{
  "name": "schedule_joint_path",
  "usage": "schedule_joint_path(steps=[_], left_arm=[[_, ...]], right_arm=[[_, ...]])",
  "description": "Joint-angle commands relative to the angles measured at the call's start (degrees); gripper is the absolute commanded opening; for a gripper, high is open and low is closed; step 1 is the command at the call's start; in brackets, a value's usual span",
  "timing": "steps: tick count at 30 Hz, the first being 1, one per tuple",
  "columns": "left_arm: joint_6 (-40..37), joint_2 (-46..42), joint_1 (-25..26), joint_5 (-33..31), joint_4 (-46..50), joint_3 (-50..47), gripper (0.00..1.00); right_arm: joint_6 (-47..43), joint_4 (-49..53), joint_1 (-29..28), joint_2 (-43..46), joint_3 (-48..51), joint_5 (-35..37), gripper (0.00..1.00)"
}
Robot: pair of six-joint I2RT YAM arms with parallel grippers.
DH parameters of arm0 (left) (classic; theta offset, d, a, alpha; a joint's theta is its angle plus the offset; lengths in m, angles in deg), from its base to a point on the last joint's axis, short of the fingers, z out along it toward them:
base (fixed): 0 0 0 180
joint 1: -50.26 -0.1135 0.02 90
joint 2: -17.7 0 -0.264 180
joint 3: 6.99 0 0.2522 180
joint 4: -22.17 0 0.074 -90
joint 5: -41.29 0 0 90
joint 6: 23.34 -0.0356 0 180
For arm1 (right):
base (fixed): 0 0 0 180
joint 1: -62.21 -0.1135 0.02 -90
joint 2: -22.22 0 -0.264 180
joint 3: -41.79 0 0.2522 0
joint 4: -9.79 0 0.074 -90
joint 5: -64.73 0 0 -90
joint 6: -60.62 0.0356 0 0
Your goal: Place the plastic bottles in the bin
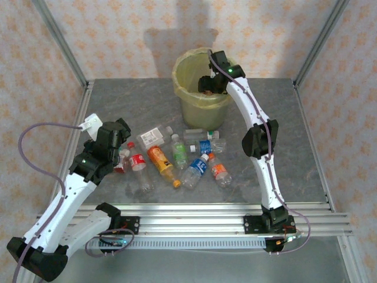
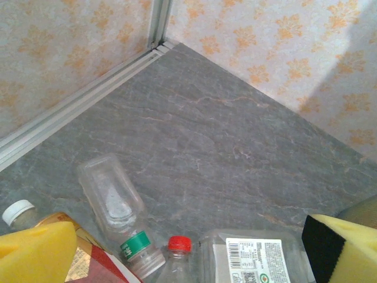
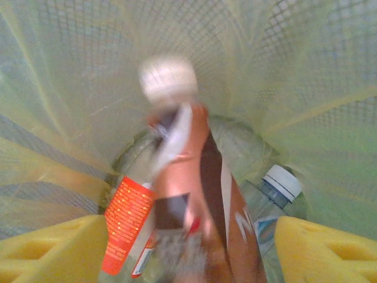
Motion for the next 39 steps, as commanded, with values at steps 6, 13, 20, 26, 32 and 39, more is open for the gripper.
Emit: schedule_joint_path(steps=[6, 13, 20, 26, 32, 39], left_arm=[[3.1, -0.9, -2.1, -3.0, 5.4, -1.1, 1.00], [4.4, -2.1, -3.3, -2.0, 7.5, -2.4, 1.00], [6.8, -2.9, -3.4, -1.9, 10.1, -3.1, 1.00], [8.5, -3.3, -3.4, -0.6, 10.5, -4.6, 1.00], [12.0, -3.7, -3.4, -0.4, 9.6, -8.5, 1.00], [13.7, -3.1, -3.8, -1.7, 6.5, -11.6, 1.00]], right_arm=[[-0.2, 2.7, -0.4, -0.1, -4.2, 2.2, 0.92], [-0.2, 2.7, -0.4, 3.9, -4.8, 2.3, 0.99], [0.9, 4.2, -0.4, 8.3, -5.0, 3.5, 0.99], [0.9, 6.8, -0.4, 12.9, -4.3, 5.6, 0.99], [0.8, 9.9, -0.4, 17.0, 0.4, 9.2, 0.99], [0.3, 8.7, -0.4, 21.0, 4.9, 9.9, 0.99]])
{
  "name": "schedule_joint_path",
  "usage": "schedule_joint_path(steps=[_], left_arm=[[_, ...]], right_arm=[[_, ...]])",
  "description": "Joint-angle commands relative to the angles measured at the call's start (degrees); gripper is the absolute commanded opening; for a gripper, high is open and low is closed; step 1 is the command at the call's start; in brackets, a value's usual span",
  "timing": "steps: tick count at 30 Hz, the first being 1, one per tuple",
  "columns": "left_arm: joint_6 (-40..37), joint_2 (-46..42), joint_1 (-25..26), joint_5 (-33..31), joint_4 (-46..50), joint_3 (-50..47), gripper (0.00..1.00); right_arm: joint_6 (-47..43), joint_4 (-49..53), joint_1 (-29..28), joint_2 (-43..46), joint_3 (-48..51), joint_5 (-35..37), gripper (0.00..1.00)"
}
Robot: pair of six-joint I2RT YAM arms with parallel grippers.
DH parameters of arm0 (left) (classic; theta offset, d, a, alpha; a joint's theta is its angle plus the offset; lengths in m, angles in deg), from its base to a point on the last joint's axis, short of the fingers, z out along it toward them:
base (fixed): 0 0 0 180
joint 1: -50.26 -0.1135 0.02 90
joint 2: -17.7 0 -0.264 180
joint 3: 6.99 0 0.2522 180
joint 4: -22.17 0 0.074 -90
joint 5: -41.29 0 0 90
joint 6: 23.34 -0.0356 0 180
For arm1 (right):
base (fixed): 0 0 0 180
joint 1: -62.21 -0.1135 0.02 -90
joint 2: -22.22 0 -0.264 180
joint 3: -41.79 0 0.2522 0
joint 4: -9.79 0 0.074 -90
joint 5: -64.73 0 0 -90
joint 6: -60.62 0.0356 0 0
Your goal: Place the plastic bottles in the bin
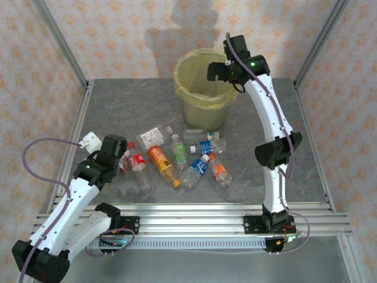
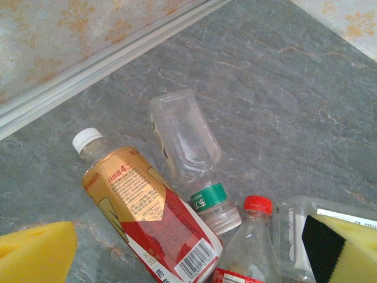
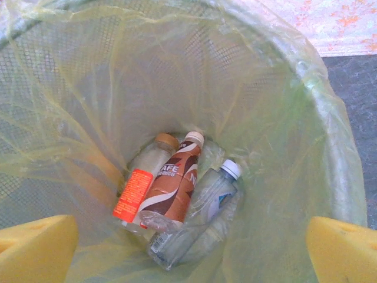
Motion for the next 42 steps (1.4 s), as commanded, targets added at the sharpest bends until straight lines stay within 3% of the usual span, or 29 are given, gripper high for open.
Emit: schedule_joint_path(steps=[1, 10, 20, 30, 42], left_arm=[[2.8, 0.0, -1.1, -2.0, -1.7, -2.0, 1.00], [4.0, 0.3, -8.8, 6.6, -7.3, -7.5, 1.00], [-0.5, 8.3, -20.6, 18.5, -15.0, -8.9, 1.00], [-1.5, 19.5, -24.8, 25.5, -19.1, -7.1, 1.00], [1.3, 19.8, -25.5, 25.2, -17.7, -9.2, 1.00]], right_arm=[[-0.6, 1.5, 0.0, 2.8, 0.7, 2.0, 0.99], [-1.2, 2.3, 0.0, 7.8, 2.6, 3.5, 0.99], [-0.1, -4.6, 0.0, 20.2, 19.8, 7.0, 0.99], [4.6, -13.0, 0.0, 28.9, 37.2, 6.3, 0.99], [5.8, -14.2, 0.0, 29.4, 40.2, 5.6, 0.99]])
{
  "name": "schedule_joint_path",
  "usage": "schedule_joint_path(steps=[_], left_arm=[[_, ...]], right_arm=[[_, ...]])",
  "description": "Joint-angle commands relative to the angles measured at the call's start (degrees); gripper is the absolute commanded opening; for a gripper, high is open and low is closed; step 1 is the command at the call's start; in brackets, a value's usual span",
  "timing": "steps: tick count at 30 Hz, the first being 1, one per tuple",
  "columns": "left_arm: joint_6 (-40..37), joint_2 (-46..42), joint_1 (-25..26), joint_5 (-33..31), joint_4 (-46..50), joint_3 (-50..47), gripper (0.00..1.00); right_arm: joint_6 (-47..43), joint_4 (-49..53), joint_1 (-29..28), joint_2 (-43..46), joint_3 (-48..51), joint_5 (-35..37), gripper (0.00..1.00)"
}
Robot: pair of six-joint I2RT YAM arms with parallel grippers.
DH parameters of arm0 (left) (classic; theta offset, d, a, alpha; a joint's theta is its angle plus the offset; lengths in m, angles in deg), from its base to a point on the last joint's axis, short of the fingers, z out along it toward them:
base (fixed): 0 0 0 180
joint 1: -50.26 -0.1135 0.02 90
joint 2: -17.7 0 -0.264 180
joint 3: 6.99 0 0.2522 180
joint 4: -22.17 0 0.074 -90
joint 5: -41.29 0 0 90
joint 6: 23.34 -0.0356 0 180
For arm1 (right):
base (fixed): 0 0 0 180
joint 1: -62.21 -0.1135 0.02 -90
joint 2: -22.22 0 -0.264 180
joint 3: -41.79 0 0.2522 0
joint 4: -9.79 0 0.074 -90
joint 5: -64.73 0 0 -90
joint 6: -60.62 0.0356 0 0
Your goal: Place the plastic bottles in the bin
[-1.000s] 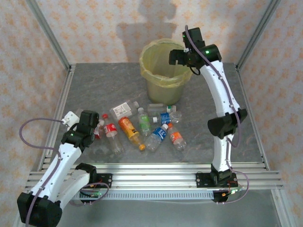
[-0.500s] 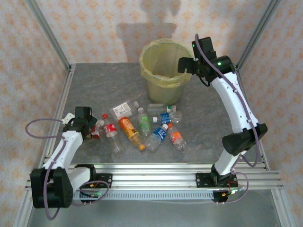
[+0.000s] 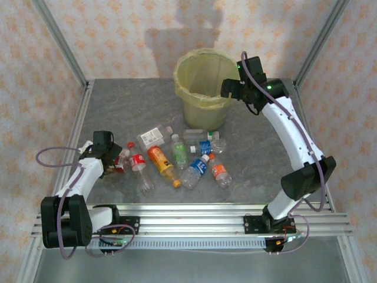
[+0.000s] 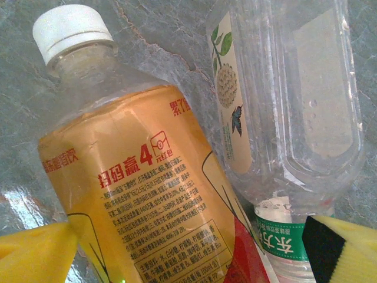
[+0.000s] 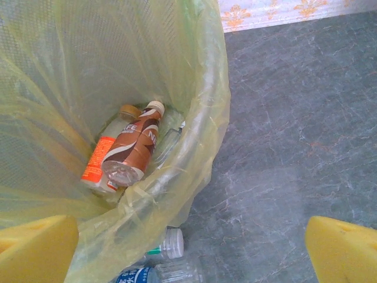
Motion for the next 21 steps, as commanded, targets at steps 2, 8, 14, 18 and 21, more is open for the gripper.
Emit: schedule_joint_path(steps=[2, 8, 14, 18, 21], left_arm=[[2.4, -1.4, -0.8, 0.1, 1.3, -1.5, 1.00], [2.9, -4.9, -0.8, 0.3, 2.9, -3.2, 1.00], [2.2, -5.4, -0.8, 0.4, 4.3, -3.7, 1.00], [2.1, -4.4, -0.8, 0.9, 3.9, -4.7, 1.00], [1.9, -3.2, -1.0, 1.3, 3.5, -4.9, 1.00]], right_arm=[[1.2, -1.4, 0.0, 2.1, 0.9, 0.3, 0.99], [1.3, -1.4, 0.0, 2.1, 1.2, 0.4, 0.99], [1.8, -1.6, 0.0, 2.2, 1.4, 0.0, 0.99], [2.1, -1.7, 0.0, 2.3, 1.6, -0.2, 0.99], [2.2, -1.9, 0.0, 2.2, 1.8, -0.2, 0.99]])
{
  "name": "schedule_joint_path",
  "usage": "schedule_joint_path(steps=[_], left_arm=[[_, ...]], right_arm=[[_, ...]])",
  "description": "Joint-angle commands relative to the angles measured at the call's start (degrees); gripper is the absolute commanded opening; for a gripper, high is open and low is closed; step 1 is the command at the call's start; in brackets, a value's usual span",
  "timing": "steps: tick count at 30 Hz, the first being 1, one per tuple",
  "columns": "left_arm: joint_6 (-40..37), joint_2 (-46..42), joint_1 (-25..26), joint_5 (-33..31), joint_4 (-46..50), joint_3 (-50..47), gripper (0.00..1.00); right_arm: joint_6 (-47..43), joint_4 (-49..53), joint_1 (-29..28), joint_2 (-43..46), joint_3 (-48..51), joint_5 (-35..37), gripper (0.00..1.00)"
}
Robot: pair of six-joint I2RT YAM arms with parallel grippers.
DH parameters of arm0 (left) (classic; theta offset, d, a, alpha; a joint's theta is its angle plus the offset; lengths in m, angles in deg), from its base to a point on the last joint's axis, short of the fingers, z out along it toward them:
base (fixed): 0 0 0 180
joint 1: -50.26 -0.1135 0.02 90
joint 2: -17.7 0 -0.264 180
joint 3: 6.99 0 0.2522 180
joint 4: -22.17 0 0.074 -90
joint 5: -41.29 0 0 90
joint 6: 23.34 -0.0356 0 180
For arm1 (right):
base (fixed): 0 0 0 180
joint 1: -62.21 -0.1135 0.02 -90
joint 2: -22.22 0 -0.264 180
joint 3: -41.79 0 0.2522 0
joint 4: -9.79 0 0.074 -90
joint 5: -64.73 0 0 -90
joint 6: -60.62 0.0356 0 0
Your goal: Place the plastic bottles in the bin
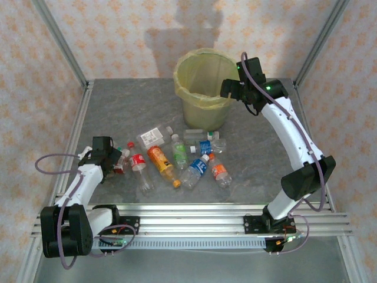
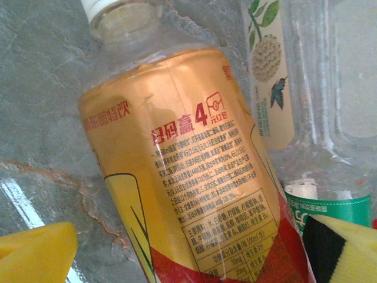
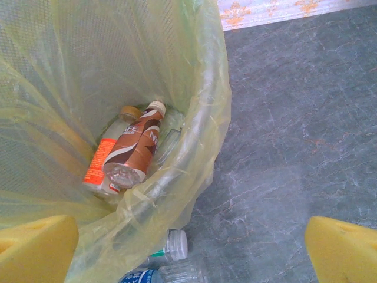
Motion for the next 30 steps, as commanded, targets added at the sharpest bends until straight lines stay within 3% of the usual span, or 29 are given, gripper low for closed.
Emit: schedule_joint_path(steps=[1, 23, 30], left_arm=[[0.2, 1.4, -0.7, 0.3, 1.7, -1.3, 1.00], [0.5, 7.7, -5.0, 1.8, -3.3, -3.0, 1.00], [0.7, 5.9, -5.4, 1.1, -2.6, -2.9, 0.74]], right_arm=[[0.9, -1.0, 0.0, 2.0, 0.7, -0.4, 0.99], [1.9, -0.7, -0.1, 1.9, 2.5, -1.0, 0.99], [1.9, -1.0, -0.1, 3.1, 2.7, -1.4, 0.99]])
